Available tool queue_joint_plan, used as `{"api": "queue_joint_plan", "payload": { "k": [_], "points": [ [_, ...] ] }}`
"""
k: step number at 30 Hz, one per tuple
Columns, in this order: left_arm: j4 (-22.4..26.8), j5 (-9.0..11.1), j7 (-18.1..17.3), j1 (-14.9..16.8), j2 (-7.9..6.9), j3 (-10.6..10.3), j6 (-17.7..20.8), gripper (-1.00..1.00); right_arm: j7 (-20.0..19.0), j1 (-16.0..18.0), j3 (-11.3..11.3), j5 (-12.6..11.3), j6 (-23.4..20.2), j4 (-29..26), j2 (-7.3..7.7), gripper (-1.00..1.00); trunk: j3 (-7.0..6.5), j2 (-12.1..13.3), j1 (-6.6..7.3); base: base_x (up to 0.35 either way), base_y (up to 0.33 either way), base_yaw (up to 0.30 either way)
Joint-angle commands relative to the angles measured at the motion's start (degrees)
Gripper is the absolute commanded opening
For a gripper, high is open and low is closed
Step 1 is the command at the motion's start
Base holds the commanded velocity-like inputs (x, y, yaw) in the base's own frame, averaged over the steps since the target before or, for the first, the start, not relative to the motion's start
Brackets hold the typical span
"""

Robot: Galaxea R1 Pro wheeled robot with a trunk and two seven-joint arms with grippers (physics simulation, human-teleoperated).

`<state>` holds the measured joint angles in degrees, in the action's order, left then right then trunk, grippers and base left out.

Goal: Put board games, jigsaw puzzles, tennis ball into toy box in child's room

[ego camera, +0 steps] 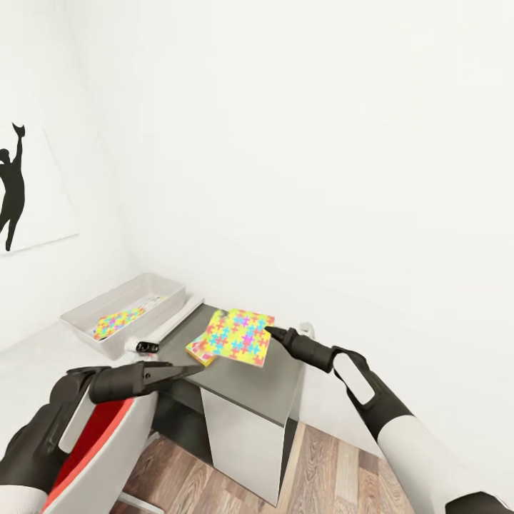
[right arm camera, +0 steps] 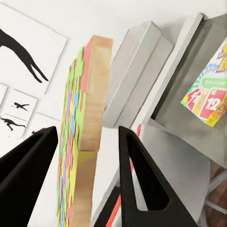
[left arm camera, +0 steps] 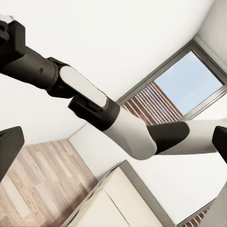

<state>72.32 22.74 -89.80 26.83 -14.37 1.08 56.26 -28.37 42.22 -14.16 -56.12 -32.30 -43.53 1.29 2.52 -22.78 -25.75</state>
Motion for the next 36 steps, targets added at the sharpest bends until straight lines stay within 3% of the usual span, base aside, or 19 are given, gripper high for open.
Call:
{"api": "queue_joint_plan", "payload": {
  "k": [1, 15, 24, 29, 36],
  "points": [
    [0.0, 0.0, -0.2, 0.1, -0.06, 0.2, 0.7, 1.0, 0.7, 0.1, 0.3, -0.3, -0.4, -0.2, 0.04, -1.0, 0.14, -0.1, -0.04, 0.0, 0.0, 0.0],
    [0.0, 0.0, -0.2, 0.2, -0.92, 2.1, 0.7, 1.0, 6.4, 0.3, 1.2, -0.5, -0.9, -0.6, -0.29, -1.0, -0.41, -0.1, -0.04, 0.0, 0.0, 0.099],
    [0.0, -0.1, -0.2, 1.0, -2.79, 2.5, 0.8, 1.0, 7.3, 2.2, 1.2, -0.1, -1.0, -0.6, -3.78, -1.0, -1.02, -0.1, -0.04, 0.0, 0.0, 0.206],
    [0.0, 0.1, -0.2, 1.1, -6.02, 5.5, 1.0, 1.0, 11.7, 6.0, 1.2, -0.6, -1.2, -0.9, -4.54, -1.0, -1.37, -0.1, -0.04, 0.0, 0.0, 0.208],
    [-1.4, 0.1, -0.2, 3.1, -11.65, 6.2, 1.8, 1.0, 16.0, 11.4, 1.3, -1.3, -3.6, -0.9, -6.1, -1.0, -1.85, -0.1, -0.04, 0.0, 0.0, 0.208]
  ]
}}
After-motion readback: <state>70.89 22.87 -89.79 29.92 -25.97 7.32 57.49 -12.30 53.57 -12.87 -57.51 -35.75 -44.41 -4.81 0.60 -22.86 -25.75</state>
